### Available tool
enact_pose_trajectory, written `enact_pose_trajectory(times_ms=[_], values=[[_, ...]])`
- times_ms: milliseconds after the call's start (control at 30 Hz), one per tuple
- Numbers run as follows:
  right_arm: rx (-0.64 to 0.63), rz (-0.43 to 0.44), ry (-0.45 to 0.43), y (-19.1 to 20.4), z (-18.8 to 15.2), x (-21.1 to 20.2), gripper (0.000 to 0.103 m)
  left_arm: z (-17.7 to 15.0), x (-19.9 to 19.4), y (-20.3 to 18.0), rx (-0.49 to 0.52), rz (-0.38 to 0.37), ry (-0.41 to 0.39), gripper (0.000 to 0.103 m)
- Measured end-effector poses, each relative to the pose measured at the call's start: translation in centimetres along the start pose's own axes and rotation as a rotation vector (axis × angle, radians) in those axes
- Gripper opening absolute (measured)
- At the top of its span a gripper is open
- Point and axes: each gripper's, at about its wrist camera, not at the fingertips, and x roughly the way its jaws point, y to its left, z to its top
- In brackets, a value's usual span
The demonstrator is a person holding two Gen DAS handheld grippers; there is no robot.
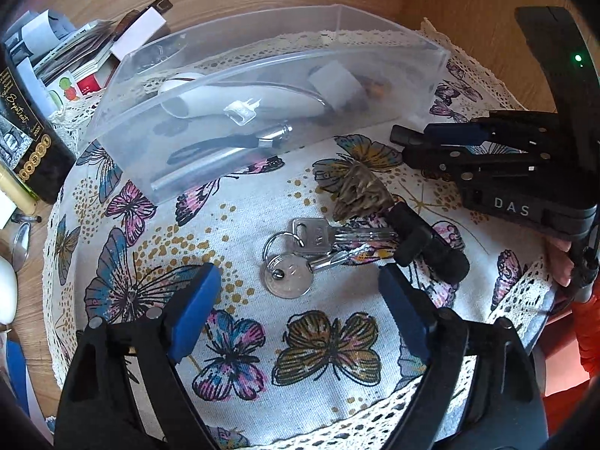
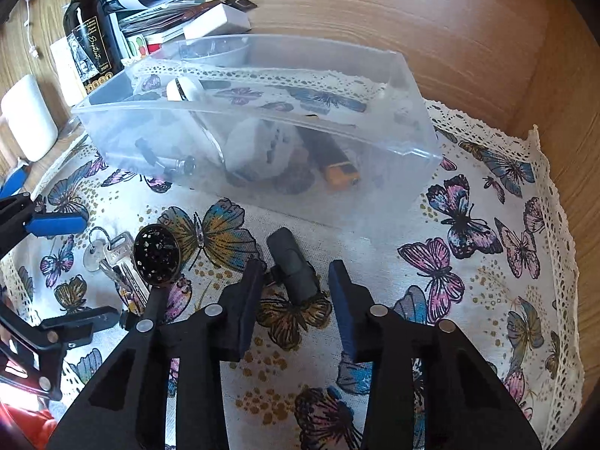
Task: Organize rigid objects
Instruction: 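Grasp a small black item with the right gripper while the left gripper grasps the keys, then carry the black item and keys into the clear box and open both grippers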
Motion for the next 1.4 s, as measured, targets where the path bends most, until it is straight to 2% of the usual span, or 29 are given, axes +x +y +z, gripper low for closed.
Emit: enact_pose_trajectory(times_ms=[100,133,167,367,467,567,667,733,767,800,1067,1400], values=[[-0.009,-0.004,-0.005,0.3,-0.1,-0.1,0.026,0.5,0.3,0.1,-0.022,-0.006,0.002,0.086],[-0.011,-0.001,-0.006,0.4,-0.2,-0.1,0.018,0.6,0.4,0.2,-0.028,-0.005,0.001,0.086],[-0.013,0.000,-0.006,0.4,-0.2,-0.1,0.014,0.7,0.5,0.2,-0.037,-0.002,-0.002,0.086],[-0.024,0.005,-0.017,0.8,-0.4,-0.3,0.014,1.0,0.9,-0.1,-0.074,0.030,-0.041,0.081],[-0.032,0.011,-0.029,1.1,-0.7,-0.8,0.014,0.9,0.7,0.1,-0.092,0.041,-0.054,0.075],[-0.034,0.014,-0.047,1.3,-1.1,-1.6,0.014,0.7,0.5,0.6,-0.098,0.051,-0.061,0.066],[-0.021,0.020,-0.063,1.1,-1.5,-2.4,0.014,0.3,0.1,0.9,-0.100,0.051,-0.067,0.052],[-0.011,0.025,-0.070,0.9,-1.8,-2.8,0.014,-0.1,-0.4,1.3,-0.100,0.045,-0.072,0.033],[-0.007,0.026,-0.073,0.8,-1.9,-3.0,0.014,-0.2,-0.5,1.5,-0.101,0.040,-0.072,0.031],[-0.003,0.027,-0.076,0.7,-2.0,-3.1,0.014,-0.4,-0.7,1.8,-0.105,0.031,-0.073,0.024],[0.015,0.038,-0.084,0.8,-2.5,-3.7,0.014,-1.3,-1.6,2.3,-0.116,0.007,-0.086,0.021],[0.031,0.024,-0.134,0.3,-2.2,-5.5,0.014,-0.9,-3.8,2.4,-0.105,0.010,-0.169,0.020]])
